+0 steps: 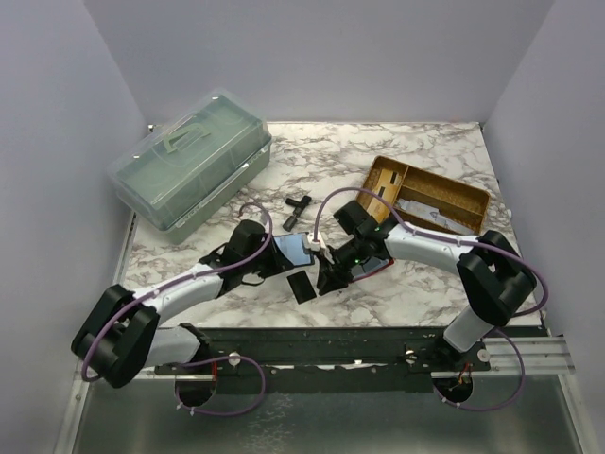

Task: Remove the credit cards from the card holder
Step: Pick up the credit card at the corner of the board.

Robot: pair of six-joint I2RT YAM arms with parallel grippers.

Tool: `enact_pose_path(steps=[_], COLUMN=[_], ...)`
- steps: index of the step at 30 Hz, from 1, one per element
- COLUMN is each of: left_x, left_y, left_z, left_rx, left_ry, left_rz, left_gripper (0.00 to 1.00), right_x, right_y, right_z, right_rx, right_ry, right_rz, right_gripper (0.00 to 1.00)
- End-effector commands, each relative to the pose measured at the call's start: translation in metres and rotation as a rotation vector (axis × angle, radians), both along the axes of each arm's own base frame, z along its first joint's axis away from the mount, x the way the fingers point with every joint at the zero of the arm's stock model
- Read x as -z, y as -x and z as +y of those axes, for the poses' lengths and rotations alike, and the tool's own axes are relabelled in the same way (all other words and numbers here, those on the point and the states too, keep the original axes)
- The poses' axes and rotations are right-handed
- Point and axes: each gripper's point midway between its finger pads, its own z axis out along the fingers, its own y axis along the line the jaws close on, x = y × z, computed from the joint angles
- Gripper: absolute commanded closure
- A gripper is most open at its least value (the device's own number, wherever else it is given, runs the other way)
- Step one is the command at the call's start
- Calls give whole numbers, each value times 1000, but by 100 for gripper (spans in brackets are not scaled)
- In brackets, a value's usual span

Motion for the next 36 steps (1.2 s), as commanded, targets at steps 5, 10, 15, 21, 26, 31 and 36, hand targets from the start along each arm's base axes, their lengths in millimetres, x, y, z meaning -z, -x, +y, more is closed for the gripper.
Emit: enact_pose_path(steps=[5,10,15,21,26,31,36], left_x=[7,22,37,52,62,69,68], left_y=[-33,-31,-21,-10,-2,16,41], left_z=[-20,-21,-16,-11,-11,-15,-24], left_rx=[120,145,168,178,197,233,297], left_ry=[-63,-95,-120,-136,-141,-129,-121], left_rz=[-115,-81,-40,4,42,88,134], left_gripper=[100,100,100,100,100,100,100], right_x=[-7,-7,-6,-5,-6,-8,-8], right_y=[20,24,25,24,27,30,35], right_z=[-6,-7,-8,-6,-6,-8,-9], right_rx=[-65,-47,-44,-43,-50,-66,-107], right_ry=[-61,-67,-64,-68,-72,-79,-80], right_rz=[1,18,20,32,37,32,10], right_gripper=[85,87,88,88,87,87,84])
